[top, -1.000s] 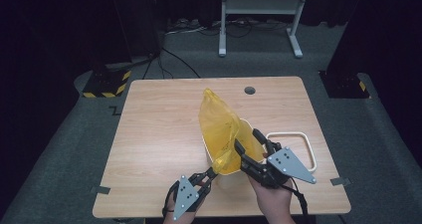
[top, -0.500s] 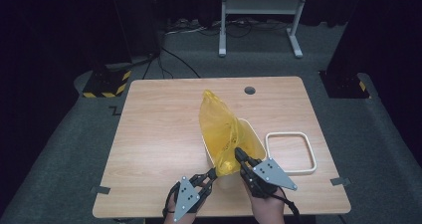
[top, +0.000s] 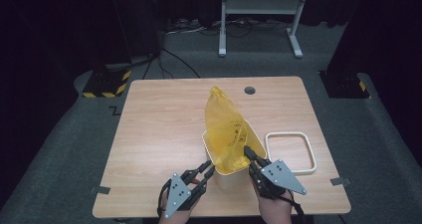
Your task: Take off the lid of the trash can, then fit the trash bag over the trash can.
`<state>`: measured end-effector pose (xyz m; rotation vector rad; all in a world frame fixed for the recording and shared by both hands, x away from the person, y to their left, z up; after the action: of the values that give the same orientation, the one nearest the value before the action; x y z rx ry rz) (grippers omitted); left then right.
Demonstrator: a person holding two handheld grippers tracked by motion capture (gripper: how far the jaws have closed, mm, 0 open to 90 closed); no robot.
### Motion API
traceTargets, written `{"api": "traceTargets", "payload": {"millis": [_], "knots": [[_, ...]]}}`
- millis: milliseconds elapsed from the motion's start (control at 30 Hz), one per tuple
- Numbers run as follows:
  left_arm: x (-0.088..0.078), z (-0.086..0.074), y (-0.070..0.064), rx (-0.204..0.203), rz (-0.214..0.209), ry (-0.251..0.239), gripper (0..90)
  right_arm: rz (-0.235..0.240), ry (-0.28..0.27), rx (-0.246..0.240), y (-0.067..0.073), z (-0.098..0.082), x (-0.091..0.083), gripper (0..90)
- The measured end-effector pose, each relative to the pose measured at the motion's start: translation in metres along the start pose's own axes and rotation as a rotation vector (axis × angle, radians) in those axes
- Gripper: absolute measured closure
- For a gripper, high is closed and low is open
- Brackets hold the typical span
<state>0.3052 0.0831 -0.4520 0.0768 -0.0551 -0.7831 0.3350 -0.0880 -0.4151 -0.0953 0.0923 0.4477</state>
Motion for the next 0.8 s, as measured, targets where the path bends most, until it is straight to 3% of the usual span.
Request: {"api": "traceTargets", "payload": {"millis": [33,167,233,300,533,667,800], "knots": [[0.0,0.0,0.0,0.0,0.0,0.0,74.7,0.0,0.0,0.0,0.0,0.0,0.0,90.0],[-0.003,0.003,0.021,-0.028,0.083,0.0,72.2,0.007,0.001,0.003,0.001,-0.002,0.001,90.0],[0.001,0.016,0.038,-0.067,0.123,-0.008,69.2,0.013,0.001,-0.018,0.002,-0.004,-0.001,90.0],[0.005,0.023,0.04,-0.079,0.124,-0.019,68.1,0.015,0.003,-0.022,0.003,-0.006,-0.002,90.0],[0.041,0.065,0.019,-0.09,0.058,-0.04,50.9,0.013,0.001,-0.061,0.004,-0.007,-0.004,90.0],[0.06,0.071,0.005,-0.092,-0.012,0.01,49.2,0.015,0.006,-0.075,0.007,-0.009,-0.002,90.0],[0.073,0.065,0.002,-0.108,-0.04,0.087,51.8,0.014,0.014,-0.078,0.009,-0.013,-0.001,90.0]]}}
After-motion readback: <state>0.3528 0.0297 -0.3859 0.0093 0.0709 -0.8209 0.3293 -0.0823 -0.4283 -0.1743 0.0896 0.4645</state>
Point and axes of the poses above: each handheld gripper's, and its own axes: x roughly forward along the jaws, z roughly out of its top, y roughly to its left, the point moved 7 cm from there along x, roughly forward along the jaws, and after that the axes turned 5 degrees about -z, right-handed, at the moved point
